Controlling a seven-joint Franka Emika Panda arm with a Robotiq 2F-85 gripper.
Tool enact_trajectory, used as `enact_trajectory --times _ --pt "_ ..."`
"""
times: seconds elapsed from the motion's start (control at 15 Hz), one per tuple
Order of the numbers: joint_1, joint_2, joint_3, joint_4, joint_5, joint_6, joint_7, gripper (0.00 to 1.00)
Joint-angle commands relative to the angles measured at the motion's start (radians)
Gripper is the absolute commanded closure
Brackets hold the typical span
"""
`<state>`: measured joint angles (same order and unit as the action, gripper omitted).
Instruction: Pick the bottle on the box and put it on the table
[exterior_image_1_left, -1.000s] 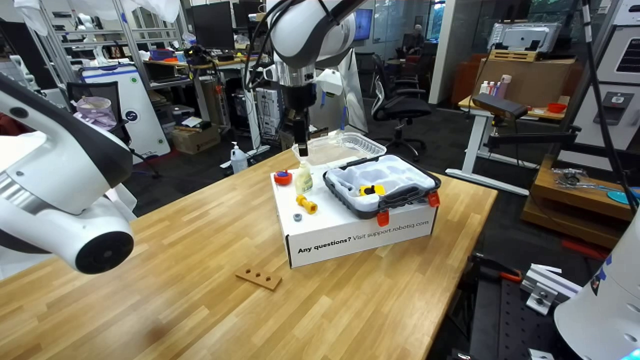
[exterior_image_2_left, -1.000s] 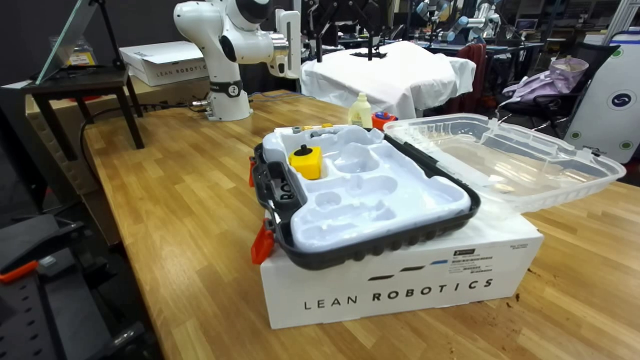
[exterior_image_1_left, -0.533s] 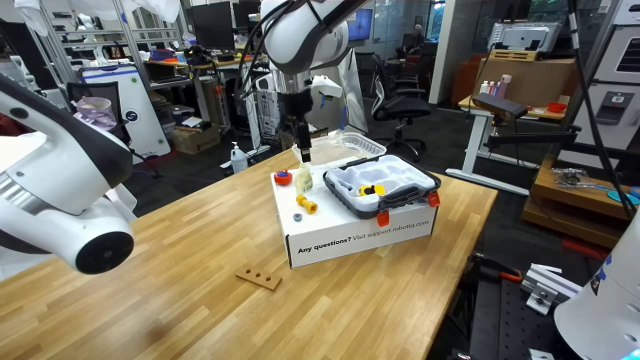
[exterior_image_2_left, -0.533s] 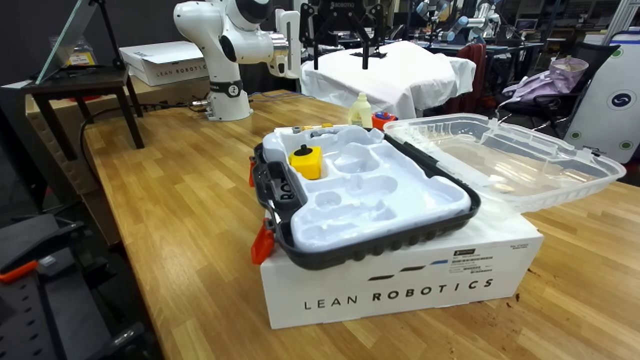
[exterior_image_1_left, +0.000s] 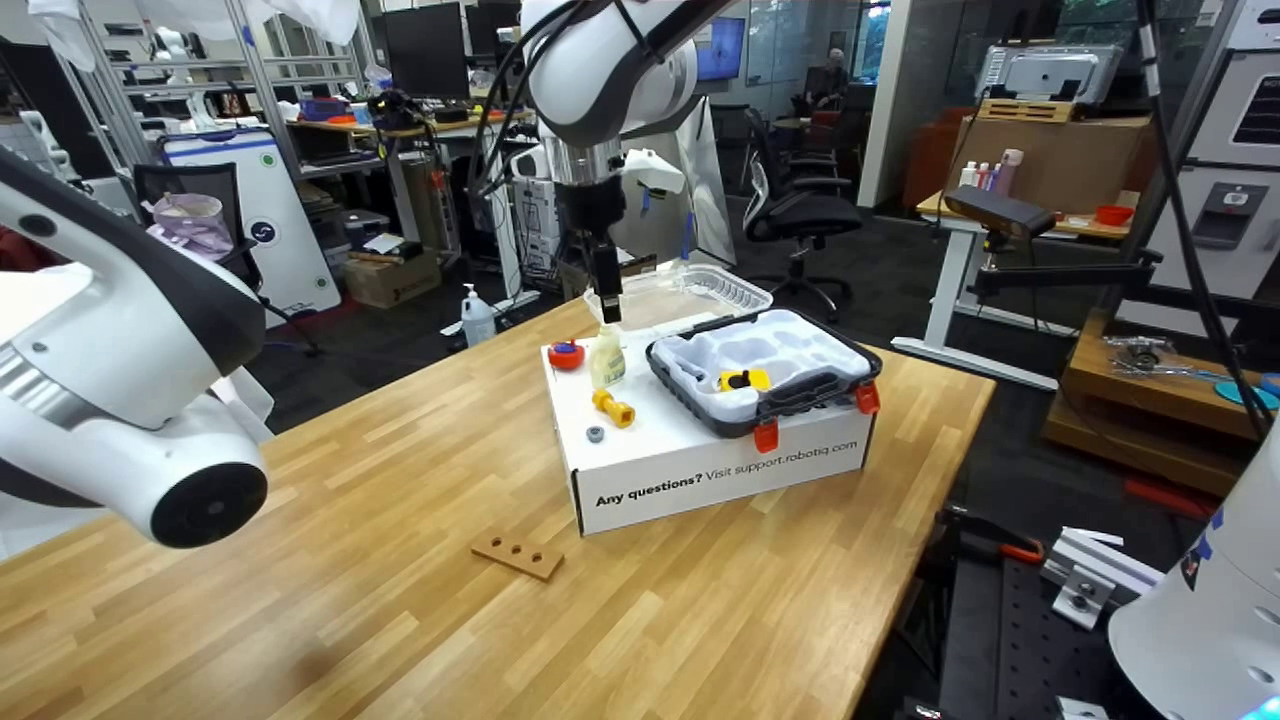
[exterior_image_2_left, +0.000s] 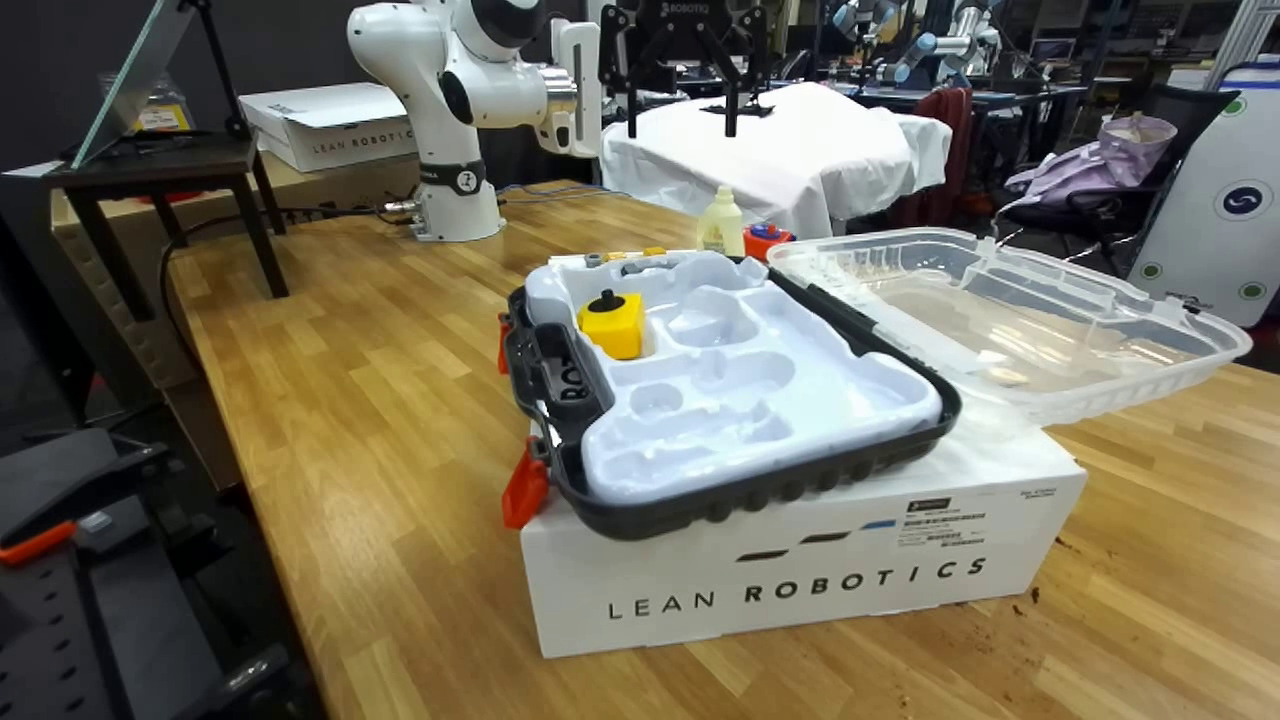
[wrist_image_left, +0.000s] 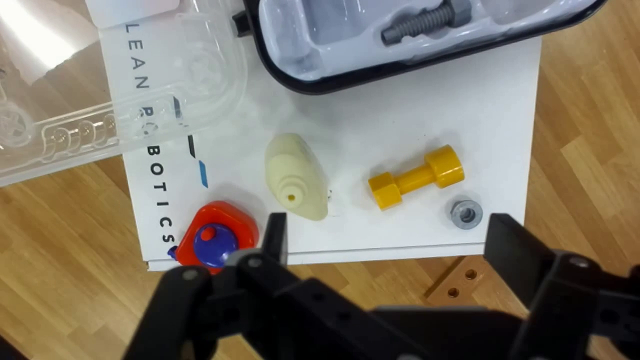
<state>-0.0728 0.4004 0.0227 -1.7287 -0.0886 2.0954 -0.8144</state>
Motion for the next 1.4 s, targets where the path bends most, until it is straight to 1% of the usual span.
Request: enact_trajectory --times 0.0,0.13,0.27,0.53,0.67,0.8,1.0,1.33 --pt "-0.001 0.001 0.002 -0.001 -0.026 0.035 0.007 0.0" --pt "-0.013 0.019 0.01 0.013 -0.033 0.077 -0.066 0.0" --pt "-0.015 0.045 0.004 0.03 -0.08 0.12 -0.147 0.0" --pt "-0.051 0.096 0.016 0.062 -0.069 0.107 -0.35 0.0" --pt "-0.061 0.112 0.016 0.068 -0.06 0.103 -0.416 0.0" --pt "-0.065 0.123 0.014 0.073 -0.051 0.095 -0.45 0.0" --pt "-0.062 0.127 0.015 0.072 -0.039 0.08 -0.466 0.0" --pt "-0.06 0.146 0.019 0.077 -0.016 0.069 -0.443 0.0"
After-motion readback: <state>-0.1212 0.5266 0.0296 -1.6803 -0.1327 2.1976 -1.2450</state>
